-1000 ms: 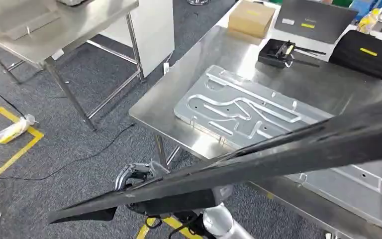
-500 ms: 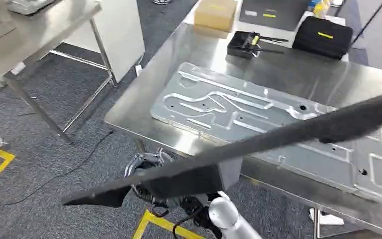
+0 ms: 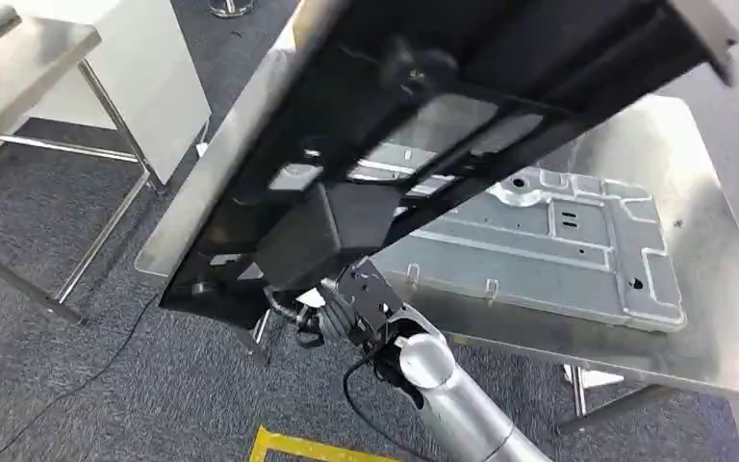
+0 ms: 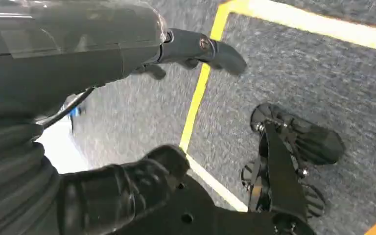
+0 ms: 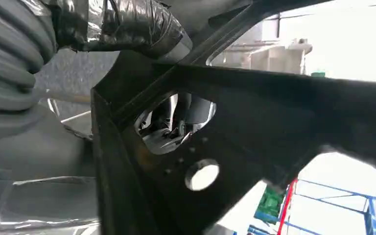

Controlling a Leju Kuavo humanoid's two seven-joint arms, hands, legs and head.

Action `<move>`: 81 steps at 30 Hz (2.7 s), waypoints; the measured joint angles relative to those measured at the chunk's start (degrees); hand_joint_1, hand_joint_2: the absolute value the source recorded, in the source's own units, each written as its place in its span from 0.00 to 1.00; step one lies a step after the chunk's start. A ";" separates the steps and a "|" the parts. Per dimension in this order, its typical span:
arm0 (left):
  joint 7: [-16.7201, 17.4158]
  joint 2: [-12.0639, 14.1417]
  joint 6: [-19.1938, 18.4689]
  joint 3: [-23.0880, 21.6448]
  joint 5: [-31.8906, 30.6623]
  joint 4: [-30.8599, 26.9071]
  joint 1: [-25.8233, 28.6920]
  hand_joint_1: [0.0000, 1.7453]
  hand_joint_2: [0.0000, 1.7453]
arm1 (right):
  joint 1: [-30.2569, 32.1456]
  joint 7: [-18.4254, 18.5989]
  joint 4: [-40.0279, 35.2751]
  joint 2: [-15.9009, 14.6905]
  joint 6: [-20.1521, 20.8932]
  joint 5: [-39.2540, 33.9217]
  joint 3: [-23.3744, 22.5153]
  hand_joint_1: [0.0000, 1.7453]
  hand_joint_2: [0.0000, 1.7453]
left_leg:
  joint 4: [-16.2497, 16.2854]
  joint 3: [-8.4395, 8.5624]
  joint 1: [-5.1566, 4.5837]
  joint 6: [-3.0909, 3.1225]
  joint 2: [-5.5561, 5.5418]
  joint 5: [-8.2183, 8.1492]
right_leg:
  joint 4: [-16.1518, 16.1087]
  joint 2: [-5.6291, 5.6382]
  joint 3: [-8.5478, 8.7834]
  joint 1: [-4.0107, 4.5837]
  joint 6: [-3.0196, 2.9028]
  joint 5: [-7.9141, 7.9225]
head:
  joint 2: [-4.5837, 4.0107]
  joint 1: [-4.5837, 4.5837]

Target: Take the parts from the cabinet and place them on the table.

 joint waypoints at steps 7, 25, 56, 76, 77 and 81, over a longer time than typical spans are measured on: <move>0.26 -0.28 0.02 -1.05 0.07 -0.02 -0.05 0.00 1.00 | -2.40 0.92 3.46 0.11 -2.58 1.90 -0.76 1.00 1.00 | -0.77 0.39 0.01 2.06 3.96 0.26 | 16.09 -6.93 -8.11 -0.12 1.65 -7.36 | 0.00 0.52; 0.92 -0.92 -0.81 -2.80 1.70 -0.04 -0.30 0.00 1.00 | -11.57 8.13 13.92 2.34 -16.88 17.62 -1.27 1.00 1.00 | 10.91 -6.10 -0.13 -0.80 4.50 -2.85 | -1.43 -6.69 1.28 0.34 -1.87 0.14 | 0.00 0.44; 2.84 -1.46 -0.92 -7.41 1.73 -0.04 -1.51 0.00 1.00 | -30.08 25.57 39.12 0.79 -39.62 60.21 -7.71 1.00 1.00 | 10.11 -6.43 -0.38 -0.63 4.25 -1.52 | -1.32 -6.77 0.71 0.58 -2.03 0.57 | 0.00 0.44; 2.56 -1.86 0.29 -11.65 2.54 -0.04 -2.91 0.00 1.00 | -30.90 39.96 48.81 -3.50 -45.90 89.31 -10.60 1.00 1.00 | -1.27 -0.84 -0.52 0.96 3.95 1.80 | -0.55 -7.17 -0.94 0.21 0.61 1.04 | 0.00 0.46; 2.56 -1.90 0.44 -11.91 2.51 -0.04 -2.93 0.00 1.00 | -30.78 40.76 49.18 -3.74 -45.81 90.91 -10.60 1.00 1.00 | -1.56 -0.73 -0.52 0.68 3.95 1.86 | -0.47 -7.12 -0.92 0.32 0.34 0.97 | 0.00 0.44; 2.56 -2.01 1.37 -12.68 2.56 -0.02 -3.20 0.00 1.00 | -30.68 41.77 50.20 -4.09 -45.59 92.83 -10.60 0.00 0.00 | 3.96 -2.92 -0.41 -0.03 3.95 -2.13 | -1.58 -7.06 -0.21 -0.11 -1.54 1.51 | 0.00 0.33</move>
